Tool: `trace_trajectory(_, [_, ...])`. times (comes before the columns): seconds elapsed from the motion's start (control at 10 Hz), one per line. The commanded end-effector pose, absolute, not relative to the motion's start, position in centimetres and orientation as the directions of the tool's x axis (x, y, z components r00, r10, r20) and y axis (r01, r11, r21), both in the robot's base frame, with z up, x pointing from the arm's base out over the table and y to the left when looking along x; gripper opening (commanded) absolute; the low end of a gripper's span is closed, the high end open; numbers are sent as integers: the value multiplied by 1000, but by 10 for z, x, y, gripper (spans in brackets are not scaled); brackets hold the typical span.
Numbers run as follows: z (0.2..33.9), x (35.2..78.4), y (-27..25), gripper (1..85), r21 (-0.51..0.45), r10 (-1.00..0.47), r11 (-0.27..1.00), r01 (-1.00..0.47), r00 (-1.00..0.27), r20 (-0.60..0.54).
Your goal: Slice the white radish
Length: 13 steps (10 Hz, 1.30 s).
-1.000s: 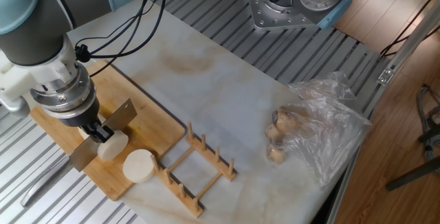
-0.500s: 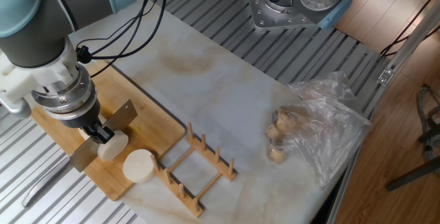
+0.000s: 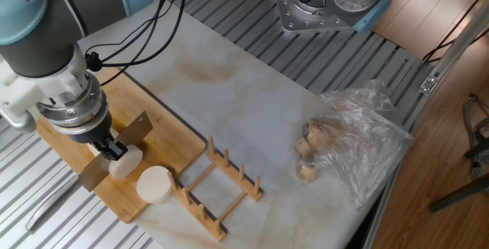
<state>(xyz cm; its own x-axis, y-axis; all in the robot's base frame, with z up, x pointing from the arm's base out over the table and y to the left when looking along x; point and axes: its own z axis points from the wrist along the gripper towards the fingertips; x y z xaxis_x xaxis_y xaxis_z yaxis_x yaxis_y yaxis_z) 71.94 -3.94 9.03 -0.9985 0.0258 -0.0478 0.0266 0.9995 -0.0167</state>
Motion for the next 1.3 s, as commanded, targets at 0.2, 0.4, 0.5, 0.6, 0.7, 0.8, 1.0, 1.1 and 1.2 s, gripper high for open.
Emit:
trace_trajectory(0.2, [87, 721, -37, 13, -5, 34, 999, 34, -998, -51])
trace_trajectory(0.4, [86, 721, -37, 13, -5, 35, 999, 36, -998, -52])
trace_trajectory(0.5, [86, 722, -36, 13, -3, 35, 999, 36, -998, -54])
trace_trajectory(0.6, [85, 722, -35, 13, -2, 37, 999, 37, -998, -55])
trace_trajectory(0.7, [85, 722, -35, 13, 0, 39, 999, 39, -998, -55])
trace_trajectory(0.8, [84, 722, -34, 13, 2, 40, 999, 40, -998, -55])
trace_trajectory(1.0, [84, 722, -33, 13, 5, 40, 999, 40, -997, -58])
trace_trajectory(1.1, [83, 722, -32, 13, 7, 42, 999, 42, -997, -60])
trace_trajectory(1.2, [84, 722, -33, 13, 8, 39, 999, 39, -997, -59])
